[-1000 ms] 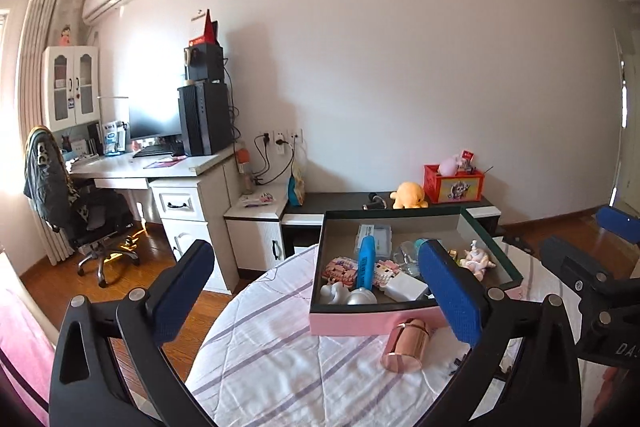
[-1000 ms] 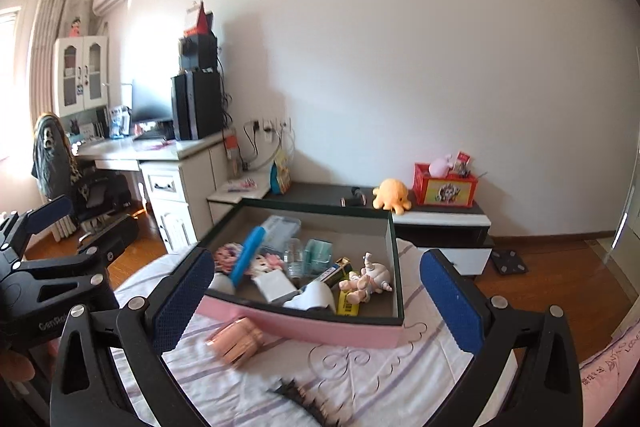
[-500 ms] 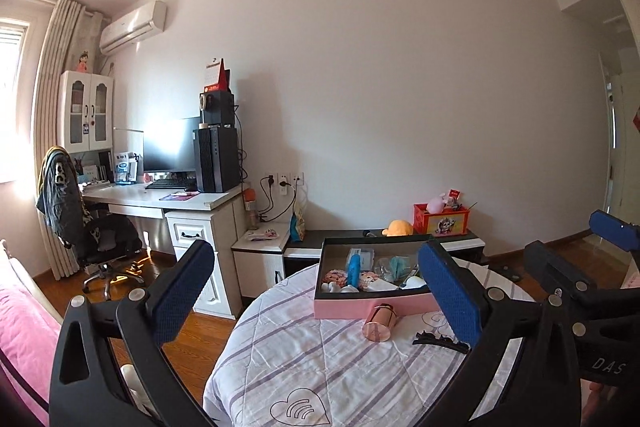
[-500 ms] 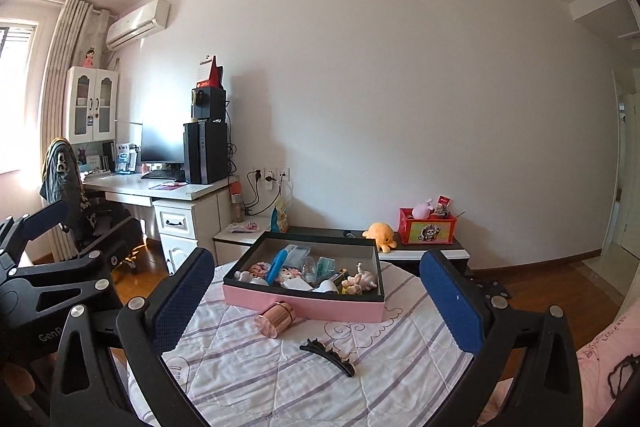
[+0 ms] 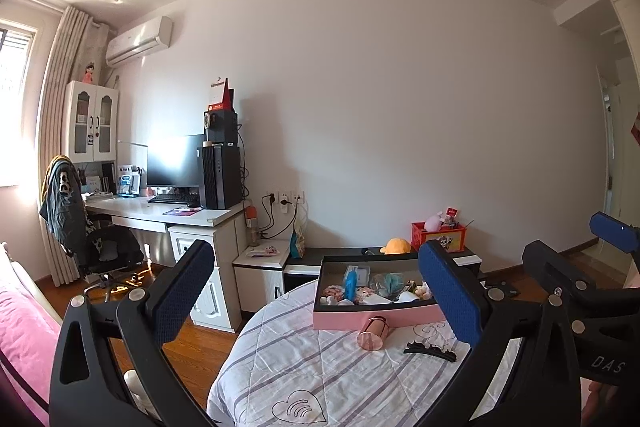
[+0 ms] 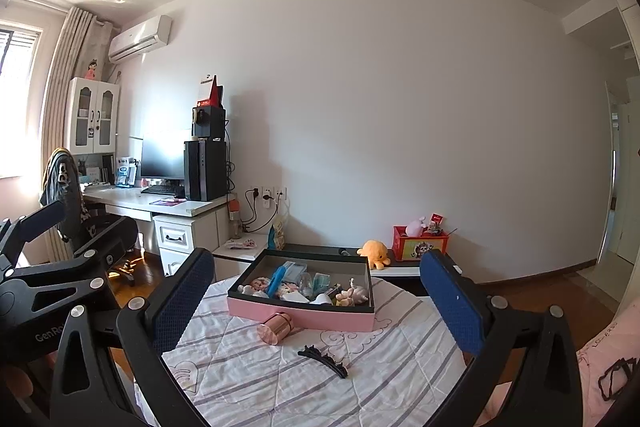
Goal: Organize rigid objects
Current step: 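Withdraw both tools from the pink box back toward the remaining items, then grasp the rose-gold canister with the left tool while the right tool grasps the black hair clip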
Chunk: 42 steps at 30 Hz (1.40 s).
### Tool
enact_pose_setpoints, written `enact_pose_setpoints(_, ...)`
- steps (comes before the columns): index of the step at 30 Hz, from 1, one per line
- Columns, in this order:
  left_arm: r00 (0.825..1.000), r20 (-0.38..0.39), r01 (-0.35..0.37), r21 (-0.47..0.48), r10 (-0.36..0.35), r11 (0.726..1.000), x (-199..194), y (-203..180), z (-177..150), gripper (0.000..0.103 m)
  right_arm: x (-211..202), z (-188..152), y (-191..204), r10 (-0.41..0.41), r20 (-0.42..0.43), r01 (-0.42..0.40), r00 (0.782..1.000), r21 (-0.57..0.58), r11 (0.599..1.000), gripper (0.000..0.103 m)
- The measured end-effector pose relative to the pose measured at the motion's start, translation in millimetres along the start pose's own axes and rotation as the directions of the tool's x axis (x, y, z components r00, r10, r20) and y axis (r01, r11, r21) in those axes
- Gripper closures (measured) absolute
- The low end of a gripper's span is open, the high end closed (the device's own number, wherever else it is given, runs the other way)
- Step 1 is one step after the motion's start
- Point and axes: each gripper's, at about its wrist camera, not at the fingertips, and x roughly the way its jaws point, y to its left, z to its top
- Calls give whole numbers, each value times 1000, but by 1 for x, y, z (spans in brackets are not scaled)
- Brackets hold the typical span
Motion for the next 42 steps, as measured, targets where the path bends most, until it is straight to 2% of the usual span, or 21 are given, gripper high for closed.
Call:
enact_pose_setpoints(8, 1000, -26, 8, 0, -8, 1000, 6, -1, -3, 0, 7, -6, -3, -11, -21, 11, 1000, 3, 1000, 0)
enact_pose_setpoints(16, 994, -106, 22, 14, -21, 1000, 37, -9, -22, 0, 35, -23, -9, -16, -93, 17, 996, 12, 1000, 0)
enact_pose_setpoints(19, 984, -173, 48, 17, -44, 999, 59, -13, -36, 0, 51, -33, -12, -17, -134, 19, 991, 14, 1000, 0)
enact_pose_setpoints(23, 959, -278, 65, 19, -57, 998, 91, -16, -61, 0, 82, -55, -15, -25, -218, 26, 976, 1, 1000, 0)
enact_pose_setpoints(27, 931, -363, 52, 37, -36, 998, 121, -17, -86, 0, 121, -87, -20, -32, -338, 29, 941, -15, 999, 0)
enact_pose_setpoints(34, 889, -457, 50, 56, -18, 997, 159, -18, -116, 0, 191, -139, -27, -43, -530, 14, 847, -58, 998, 0)
enact_pose_setpoints(41, 850, -525, 76, 53, -37, 996, 188, -21, -134, 0, 248, -166, -22, -4, -673, -79, 739, -93, 993, 0)
enact_pose_setpoints(42, 847, -531, 76, 59, -34, 995, 191, -22, -136, 0, 251, -167, -22, 12, -676, -95, 736, -85, 992, 4)
